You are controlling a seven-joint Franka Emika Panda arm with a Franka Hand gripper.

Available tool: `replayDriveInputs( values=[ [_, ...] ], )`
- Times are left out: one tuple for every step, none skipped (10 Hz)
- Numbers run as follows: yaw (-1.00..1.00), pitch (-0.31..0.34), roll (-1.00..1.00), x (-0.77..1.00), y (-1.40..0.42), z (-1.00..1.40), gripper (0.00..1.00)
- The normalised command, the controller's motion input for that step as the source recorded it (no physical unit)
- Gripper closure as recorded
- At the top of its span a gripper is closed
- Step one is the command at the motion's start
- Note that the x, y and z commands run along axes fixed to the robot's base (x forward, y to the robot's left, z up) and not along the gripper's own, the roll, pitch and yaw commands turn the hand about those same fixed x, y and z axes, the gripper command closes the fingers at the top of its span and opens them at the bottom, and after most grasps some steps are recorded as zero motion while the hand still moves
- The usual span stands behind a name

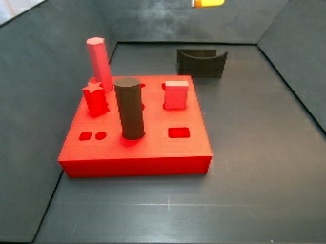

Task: Pick up the square-circle object. Move up. Place the square-circle object on the fixture. Regrasp the square-circle object. Move to above the board. Insert the square-circle object.
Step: Place the square-circle object on the fixture.

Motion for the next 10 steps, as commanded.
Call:
replayDriveInputs(
  values=[
    [0.0, 0.143, -1.0, 0.15, 0.05, -0.01, 1.0],
    [-0.02, 0.158, -1.0, 0.07, 0.05, -0.01, 1.0],
    [-0.05, 0.131, -0.84, 0.05, 0.04, -0.01, 1.0],
    [-0.09, 0.106, -0.61, 0.06, 0.04, -0.01, 1.0],
    [-0.1, 0.1, -0.44, 0.07, 0.04, -0.02, 1.0],
    [-0.1, 0.088, -0.25, 0.08, 0.03, -0.01, 1.0],
    [-0.1, 0.071, -0.21, 0.07, 0.03, 0.0, 1.0],
    [-0.17, 0.186, -1.0, 0.12, 0.13, -1.0, 1.0],
    [-0.18, 0.175, -1.0, 0.13, 0.14, -1.0, 1.0],
    [-0.21, 0.187, -1.0, 0.15, 0.14, -1.0, 1.0]
  ],
)
